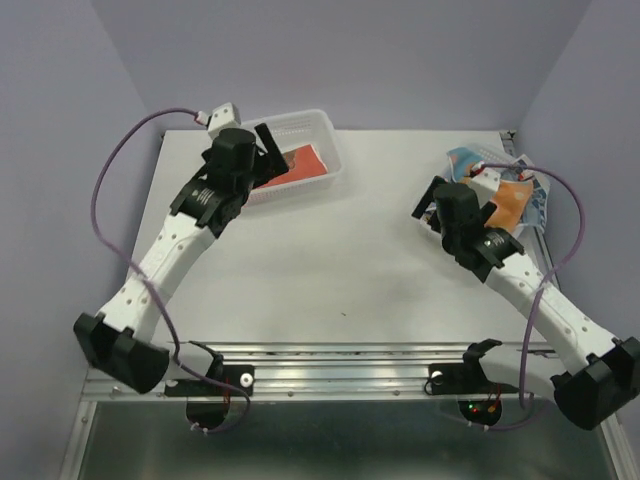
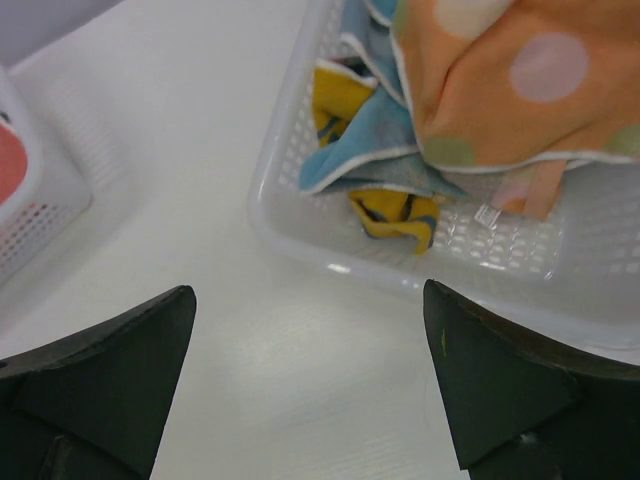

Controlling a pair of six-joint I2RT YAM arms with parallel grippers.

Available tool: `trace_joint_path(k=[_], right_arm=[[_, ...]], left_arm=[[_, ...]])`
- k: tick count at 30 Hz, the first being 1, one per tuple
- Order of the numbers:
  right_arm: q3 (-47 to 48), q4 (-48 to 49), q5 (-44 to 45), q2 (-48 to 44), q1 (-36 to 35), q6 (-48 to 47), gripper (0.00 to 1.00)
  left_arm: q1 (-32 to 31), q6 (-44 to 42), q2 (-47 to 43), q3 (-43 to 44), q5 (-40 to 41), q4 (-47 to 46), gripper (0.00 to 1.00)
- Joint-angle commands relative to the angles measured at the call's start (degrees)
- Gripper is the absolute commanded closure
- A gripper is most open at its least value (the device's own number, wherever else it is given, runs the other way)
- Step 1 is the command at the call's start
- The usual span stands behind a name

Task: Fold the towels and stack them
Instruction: Grab crumpled towel

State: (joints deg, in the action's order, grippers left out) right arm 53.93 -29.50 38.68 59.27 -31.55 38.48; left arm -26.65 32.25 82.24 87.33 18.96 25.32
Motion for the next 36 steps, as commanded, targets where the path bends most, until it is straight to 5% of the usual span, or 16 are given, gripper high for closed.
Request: trace_joint_path(k=[1,8,15,16,17,23,30,36], right_arm=[[8.8,3.47,-1.82,8.11,11.84,-5.59,0.0],[18.56,6.99,-5.43,24.02,24.76,-9.73,0.0],[25.78,8.49,-8.79,38.27,28.12,-12.55,0.06],[26.92,8.4,-8.01,39.25,28.21,-12.64,0.12],[27.45,8.4,-7.83,40.22,28.3,-12.9,0.38],[27.11,8.04,-7.12,38.48,28.47,-12.64,0.99],[24.9,7.97,-11.33,26.97,28.39,-14.48,0.99],[33.5,-1.86,-26.78,19.49,28.39,-15.63,0.99]], left_arm=[[0.55,1.32,-11.72,-18.18,1.26,-9.66,0.01],[0.38,6.5,-25.01,-36.68,-0.32,-13.37,0.01],[0.38,5.98,-24.14,-37.94,-0.77,-14.25,0.01],[0.38,5.9,-24.05,-37.93,-0.51,-14.25,0.01],[0.38,5.89,-23.71,-37.93,-0.42,-14.25,0.01],[0.38,6.07,-23.35,-38.11,-0.94,-14.6,0.01],[0.38,5.98,-23.61,-38.55,-2.96,-15.13,0.01],[0.38,6.6,-25.28,-39.52,-3.93,-15.39,0.01]])
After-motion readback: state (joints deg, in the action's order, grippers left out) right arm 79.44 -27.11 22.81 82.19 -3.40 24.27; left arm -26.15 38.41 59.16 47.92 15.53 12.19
